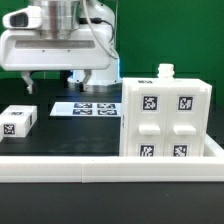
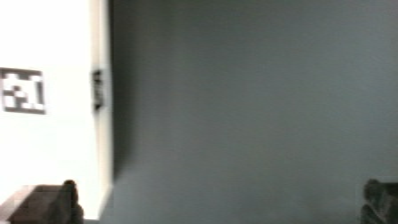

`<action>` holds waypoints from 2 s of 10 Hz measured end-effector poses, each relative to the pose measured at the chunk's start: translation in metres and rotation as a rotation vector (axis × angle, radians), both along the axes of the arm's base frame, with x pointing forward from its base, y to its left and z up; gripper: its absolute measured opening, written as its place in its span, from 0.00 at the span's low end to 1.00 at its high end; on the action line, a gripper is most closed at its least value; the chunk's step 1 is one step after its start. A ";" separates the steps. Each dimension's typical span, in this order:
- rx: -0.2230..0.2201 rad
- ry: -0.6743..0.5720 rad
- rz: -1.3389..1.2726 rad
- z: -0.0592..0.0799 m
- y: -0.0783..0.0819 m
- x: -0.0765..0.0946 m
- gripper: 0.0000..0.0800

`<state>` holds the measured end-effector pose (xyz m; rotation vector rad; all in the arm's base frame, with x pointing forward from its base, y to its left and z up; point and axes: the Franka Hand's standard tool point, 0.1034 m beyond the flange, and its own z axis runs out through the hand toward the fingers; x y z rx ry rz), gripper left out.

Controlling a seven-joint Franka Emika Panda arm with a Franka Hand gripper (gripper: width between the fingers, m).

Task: Assemble cabinet

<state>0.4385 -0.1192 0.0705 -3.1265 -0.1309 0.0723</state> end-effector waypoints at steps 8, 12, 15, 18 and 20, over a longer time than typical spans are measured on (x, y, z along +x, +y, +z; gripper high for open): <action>-0.045 0.023 -0.030 -0.028 -0.062 -0.016 1.00; -0.064 0.023 -0.012 -0.046 -0.066 -0.020 1.00; -0.068 0.036 -0.003 -0.056 -0.070 -0.027 1.00; -0.067 0.048 -0.003 -0.061 -0.070 -0.031 0.96; -0.066 0.049 -0.001 -0.061 -0.069 -0.031 0.74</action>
Offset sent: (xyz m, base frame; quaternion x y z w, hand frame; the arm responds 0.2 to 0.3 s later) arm -0.0018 -0.0300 -0.0070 -0.0037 0.0044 0.0091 0.9999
